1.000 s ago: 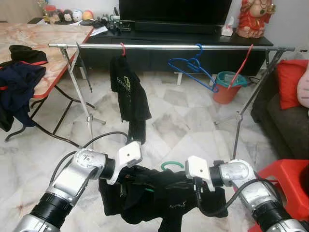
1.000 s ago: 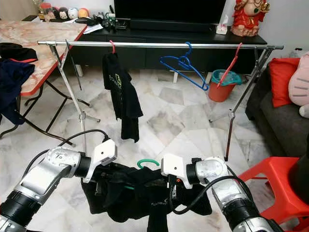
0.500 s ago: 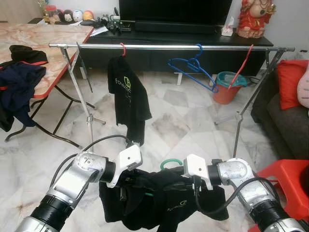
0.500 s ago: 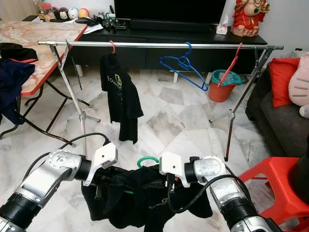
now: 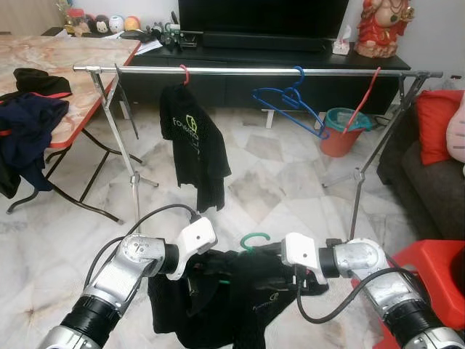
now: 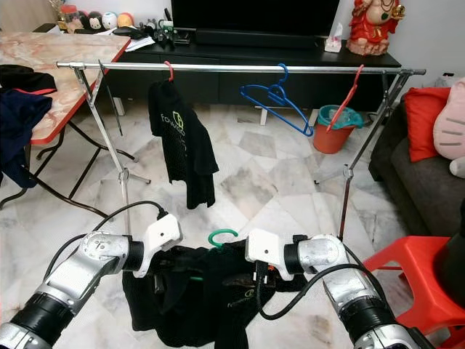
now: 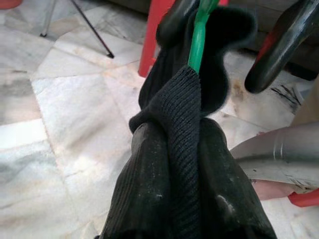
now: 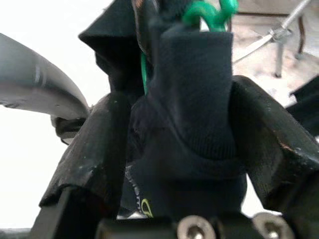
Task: Hang hanger
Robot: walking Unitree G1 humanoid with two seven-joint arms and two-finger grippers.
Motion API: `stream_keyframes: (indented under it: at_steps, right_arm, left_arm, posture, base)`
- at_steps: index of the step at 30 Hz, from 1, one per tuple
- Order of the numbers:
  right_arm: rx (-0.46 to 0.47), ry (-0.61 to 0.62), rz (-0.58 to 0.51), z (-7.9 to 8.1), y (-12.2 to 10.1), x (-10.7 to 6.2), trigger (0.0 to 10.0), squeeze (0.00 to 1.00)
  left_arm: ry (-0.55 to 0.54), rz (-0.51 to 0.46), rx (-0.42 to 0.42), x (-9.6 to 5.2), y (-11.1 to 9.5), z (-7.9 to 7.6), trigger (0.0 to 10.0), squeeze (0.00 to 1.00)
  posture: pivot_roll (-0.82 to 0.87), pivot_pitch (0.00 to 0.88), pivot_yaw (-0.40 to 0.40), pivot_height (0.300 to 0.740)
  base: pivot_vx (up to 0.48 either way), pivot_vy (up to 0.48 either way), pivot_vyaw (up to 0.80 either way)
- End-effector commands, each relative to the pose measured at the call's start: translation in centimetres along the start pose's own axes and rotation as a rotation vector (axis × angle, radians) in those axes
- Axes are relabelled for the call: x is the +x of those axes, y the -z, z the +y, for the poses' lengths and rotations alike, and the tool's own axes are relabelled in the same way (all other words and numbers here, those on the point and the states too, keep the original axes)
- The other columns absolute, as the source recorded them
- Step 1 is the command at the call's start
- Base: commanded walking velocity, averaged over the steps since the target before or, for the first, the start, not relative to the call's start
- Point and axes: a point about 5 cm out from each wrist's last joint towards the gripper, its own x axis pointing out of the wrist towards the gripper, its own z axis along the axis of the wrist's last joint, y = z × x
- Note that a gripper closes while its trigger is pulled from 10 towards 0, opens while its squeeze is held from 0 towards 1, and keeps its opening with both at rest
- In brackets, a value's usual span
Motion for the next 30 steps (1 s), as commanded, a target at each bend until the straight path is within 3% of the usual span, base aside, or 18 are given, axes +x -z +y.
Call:
stream_keyframes:
  at_steps: [1,6,7,8,9,10,16,17,18,20,21,22,24,25,27,30]
  right_arm:
    - [0.034,0.029,0.053,0.2,1.4,-0.9,10.0,1.0]
    - [0.048,0.097,0.083,-0.1,2.2,-1.2,10.0,1.0]
    - [0.054,0.146,0.096,-0.5,2.5,-1.4,10.0,0.94]
    - [0.062,0.187,0.104,-0.8,2.6,-1.5,10.0,0.76]
    - [0.062,0.187,0.104,-0.8,2.6,-1.5,10.0,0.76]
    - [0.064,0.217,0.112,-1.1,2.8,-1.7,10.0,0.0]
    - [0.076,0.321,0.107,-1.7,3.0,-2.0,10.0,0.0]
    - [0.088,0.406,0.095,-2.3,3.0,-2.3,10.0,0.0]
    - [0.091,0.454,0.091,-2.6,3.0,-2.4,10.0,0.0]
    - [0.119,0.583,0.075,-3.5,3.0,-3.0,10.0,0.0]
    - [0.133,0.636,0.068,-3.8,3.0,-3.2,10.0,0.0]
    - [0.16,0.722,0.058,-4.3,3.1,-3.7,10.0,0.0]
    - [0.254,0.902,0.038,-4.7,3.8,-4.7,10.0,0.0]
    - [0.254,0.902,0.038,-4.7,3.8,-4.7,10.0,0.0]
    - [0.391,1.064,0.019,-4.4,5.2,-5.3,10.0,0.0]
    - [0.533,1.203,0.011,-3.6,6.8,-5.6,10.0,0.0]
  left_arm:
    - [-0.051,-0.044,0.023,-0.7,-0.6,0.7,0.0,0.0]
    - [-0.013,-0.038,0.013,-0.7,-0.3,0.2,0.0,0.0]
    - [-0.008,-0.036,0.013,-0.7,-0.2,0.1,0.0,0.0]
    - [-0.015,-0.038,0.014,-0.7,-0.2,0.1,0.0,0.0]
    - [-0.015,-0.038,0.014,-0.7,-0.2,0.1,0.0,0.0]
    - [-0.035,-0.042,0.018,-0.7,-0.3,0.4,0.0,0.0]
    - [-0.105,-0.064,0.032,-0.8,-0.4,0.8,0.0,0.0]
    - [-0.154,-0.074,0.029,-0.9,-0.3,1.0,0.0,0.0]
    - [-0.17,-0.08,0.029,-0.9,-0.3,1.1,1.3,0.0]
    - [-0.204,-0.092,0.024,-1.0,-0.2,1.2,5.8,0.0]
    - [-0.216,-0.094,0.02,-1.1,-0.1,1.2,7.1,0.0]
    - [-0.235,-0.096,0.015,-1.1,0.0,1.2,10.0,0.0]
    - [-0.314,-0.108,0.002,-1.2,0.3,1.5,10.0,0.0]
    - [-0.314,-0.108,0.002,-1.2,0.3,1.5,10.0,0.0]
    - [-0.437,-0.125,-0.026,-1.3,0.6,2.3,10.0,0.0]
    - [-0.54,-0.146,-0.065,-1.4,0.8,2.9,10.0,0.0]
  posture:
    - [-0.1,0.0,-0.048,0.74]
    - [-0.1,0.0,-0.048,0.74]
    - [-0.1,0.0,-0.048,0.74]
    - [-0.1,0.0,-0.048,0.74]
    - [-0.1,0.0,-0.048,0.74]
    - [-0.1,0.0,-0.048,0.74]
    - [-0.1,0.0,-0.051,0.74]
    - [-0.1,0.0,-0.051,0.74]
    - [-0.1,0.0,-0.053,0.74]
    - [-0.1,0.0,-0.055,0.74]
    - [-0.1,0.0,-0.055,0.74]
    - [-0.1,0.0,-0.058,0.74]
    - [-0.1,0.0,-0.061,0.74]
    - [-0.1,0.0,-0.061,0.74]
    - [-0.1,0.0,-0.056,0.74]
    - [-0.11,0.0,-0.045,0.74]
  base:
    - [0.0,0.0,0.0]
    - [0.0,0.0,0.0]
    - [0.0,0.0,0.0]
    - [0.0,0.0,0.0]
    - [0.0,0.0,0.0]
    - [0.0,0.0,0.0]
    - [0.0,0.0,0.0]
    - [0.0,0.0,0.0]
    - [0.0,0.0,0.0]
    - [0.0,0.0,0.0]
    - [0.0,0.0,0.0]
    - [0.0,0.0,0.0]
    - [0.0,0.0,0.0]
    - [0.0,0.0,0.0]
    - [0.0,0.0,0.0]
    - [0.0,0.0,0.0]
